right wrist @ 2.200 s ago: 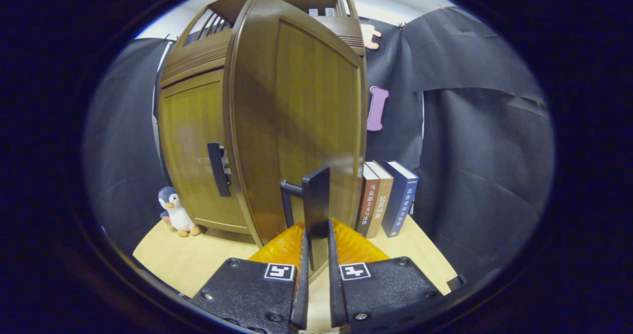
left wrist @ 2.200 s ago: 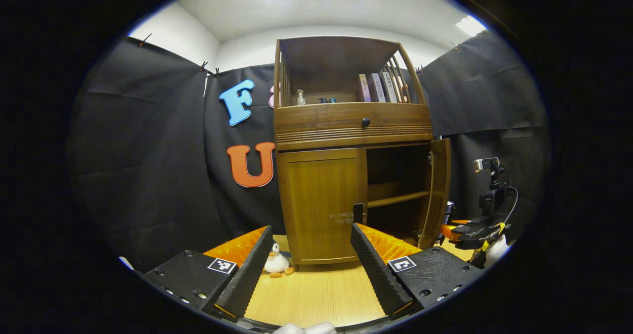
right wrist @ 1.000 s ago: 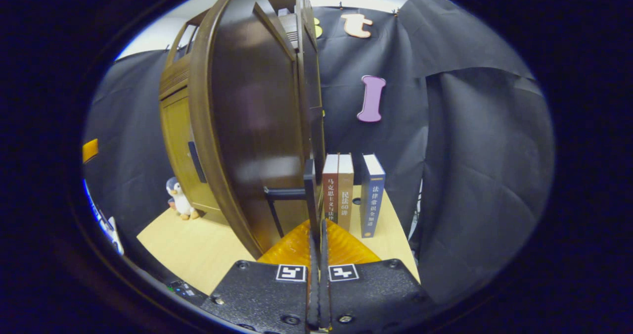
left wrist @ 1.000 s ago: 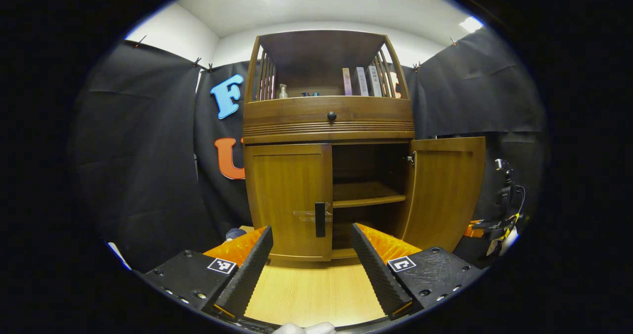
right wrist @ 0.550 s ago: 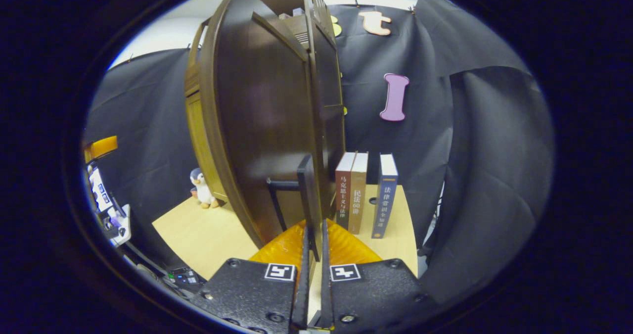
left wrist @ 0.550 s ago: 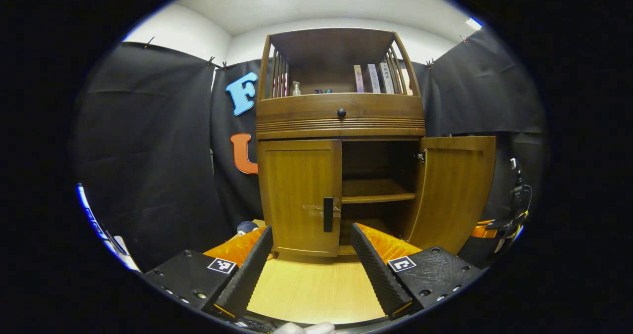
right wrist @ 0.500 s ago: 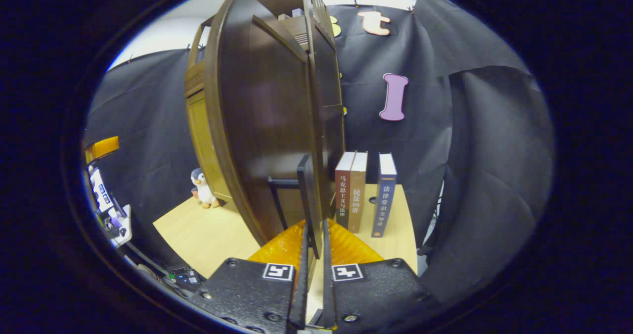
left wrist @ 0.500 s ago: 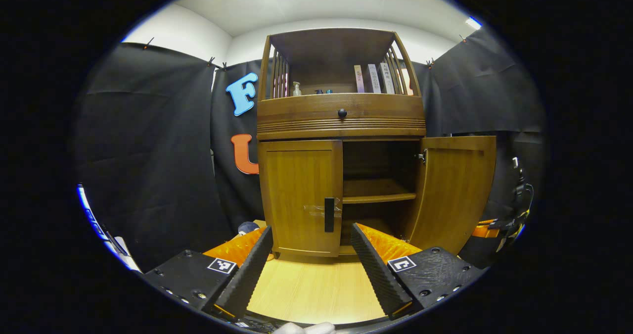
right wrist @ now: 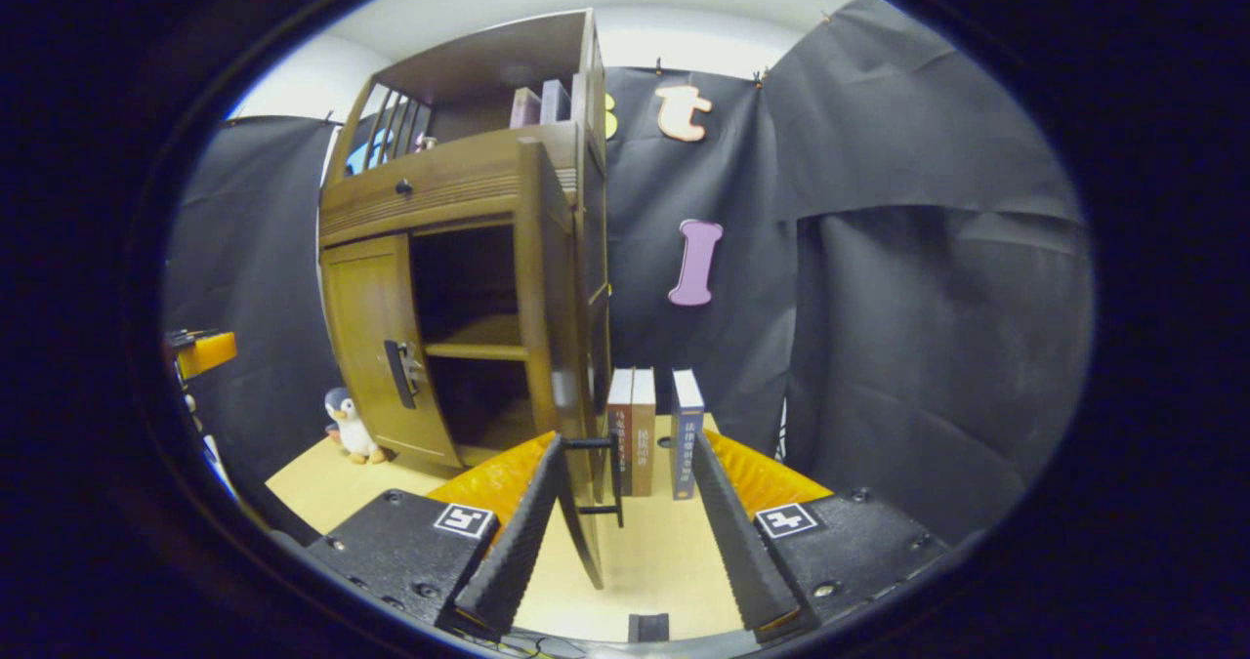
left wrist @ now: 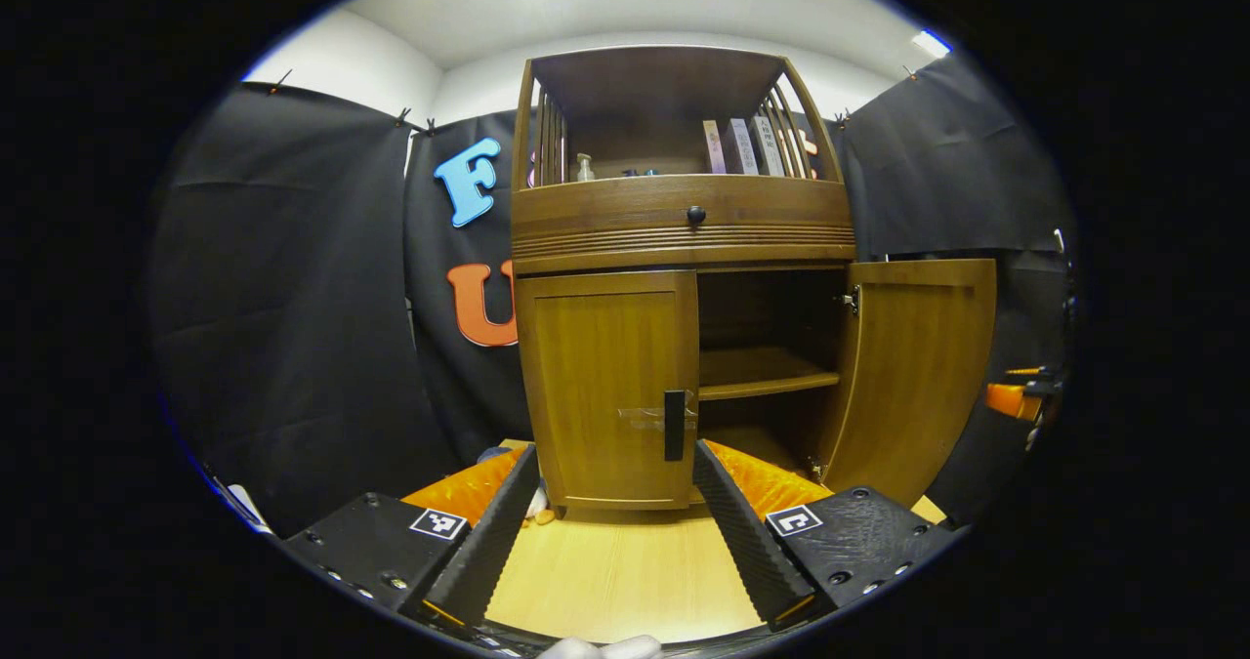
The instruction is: Open the right door of the double-door shoe cabinet with the right hand, and open the left door with the left hand.
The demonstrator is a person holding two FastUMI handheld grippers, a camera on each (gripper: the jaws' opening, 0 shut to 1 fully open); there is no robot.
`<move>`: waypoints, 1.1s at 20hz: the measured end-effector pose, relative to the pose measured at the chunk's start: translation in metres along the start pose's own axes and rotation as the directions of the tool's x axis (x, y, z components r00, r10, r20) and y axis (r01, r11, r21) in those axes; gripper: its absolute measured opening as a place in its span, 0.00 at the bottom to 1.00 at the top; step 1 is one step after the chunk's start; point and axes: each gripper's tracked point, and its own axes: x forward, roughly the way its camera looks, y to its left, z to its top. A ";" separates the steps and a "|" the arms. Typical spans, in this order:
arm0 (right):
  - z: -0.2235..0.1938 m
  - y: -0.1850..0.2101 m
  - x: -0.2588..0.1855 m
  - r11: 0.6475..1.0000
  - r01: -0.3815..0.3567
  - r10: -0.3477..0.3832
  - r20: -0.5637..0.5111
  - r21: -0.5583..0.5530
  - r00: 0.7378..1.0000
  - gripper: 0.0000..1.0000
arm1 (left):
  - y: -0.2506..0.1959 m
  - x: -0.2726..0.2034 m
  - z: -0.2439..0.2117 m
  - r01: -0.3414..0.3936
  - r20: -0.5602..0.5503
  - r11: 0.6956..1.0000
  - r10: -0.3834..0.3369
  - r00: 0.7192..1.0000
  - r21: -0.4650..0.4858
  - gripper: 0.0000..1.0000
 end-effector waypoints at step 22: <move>-0.007 0.187 0.023 0.995 0.026 -0.028 -0.017 -0.099 0.999 1.00 | -0.027 0.165 -0.069 0.151 -0.010 0.983 -0.153 0.988 -0.106 0.95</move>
